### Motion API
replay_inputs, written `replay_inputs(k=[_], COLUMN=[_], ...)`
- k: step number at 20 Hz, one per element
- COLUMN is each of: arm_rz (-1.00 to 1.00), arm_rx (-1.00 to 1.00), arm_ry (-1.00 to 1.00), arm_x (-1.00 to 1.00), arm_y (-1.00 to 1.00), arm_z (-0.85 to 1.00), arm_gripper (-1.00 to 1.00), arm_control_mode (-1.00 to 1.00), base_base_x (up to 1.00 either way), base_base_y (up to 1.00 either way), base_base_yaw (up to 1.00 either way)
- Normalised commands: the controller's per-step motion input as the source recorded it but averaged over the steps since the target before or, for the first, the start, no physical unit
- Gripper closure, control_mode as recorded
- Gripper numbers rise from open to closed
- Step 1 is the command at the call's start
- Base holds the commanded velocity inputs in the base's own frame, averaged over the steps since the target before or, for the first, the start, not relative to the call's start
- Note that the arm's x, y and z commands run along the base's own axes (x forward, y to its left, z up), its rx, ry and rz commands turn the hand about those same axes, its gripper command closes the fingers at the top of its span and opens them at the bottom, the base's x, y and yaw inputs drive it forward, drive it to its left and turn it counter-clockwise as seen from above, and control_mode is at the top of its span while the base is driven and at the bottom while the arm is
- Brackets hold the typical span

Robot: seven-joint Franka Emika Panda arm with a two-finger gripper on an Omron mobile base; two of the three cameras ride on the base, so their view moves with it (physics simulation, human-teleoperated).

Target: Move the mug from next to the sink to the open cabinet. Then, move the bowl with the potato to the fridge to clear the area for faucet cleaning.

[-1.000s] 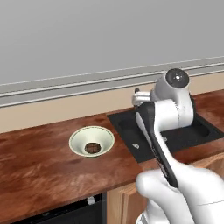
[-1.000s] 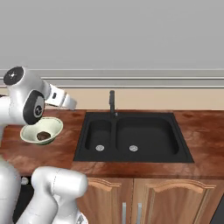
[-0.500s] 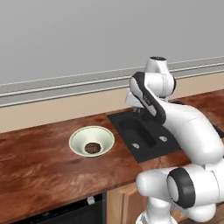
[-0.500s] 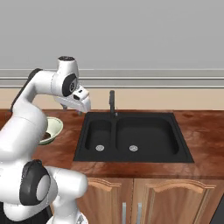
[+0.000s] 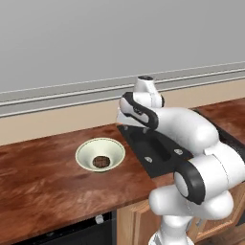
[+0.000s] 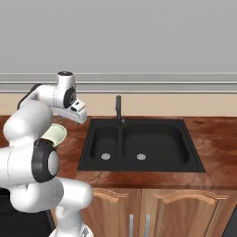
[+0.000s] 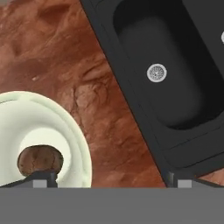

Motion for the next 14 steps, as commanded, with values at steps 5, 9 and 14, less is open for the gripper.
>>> replay_inputs(k=[5, 9, 14], arm_rz=[0.08, 0.23, 0.26], arm_rx=[0.03, 0.09, 0.01], arm_ry=[-0.01, 0.00, 0.00], arm_x=[0.01, 0.00, 0.00], arm_y=[0.68, 0.04, 0.00], arm_z=[-0.67, -0.18, -0.15], arm_gripper=[-1.00, -1.00, -1.00], arm_control_mode=[-1.00, -1.00, -1.00], base_base_x=[0.00, 0.00, 0.00], base_base_y=[0.00, 0.00, 0.00], base_base_yaw=[0.00, 0.00, 0.00])
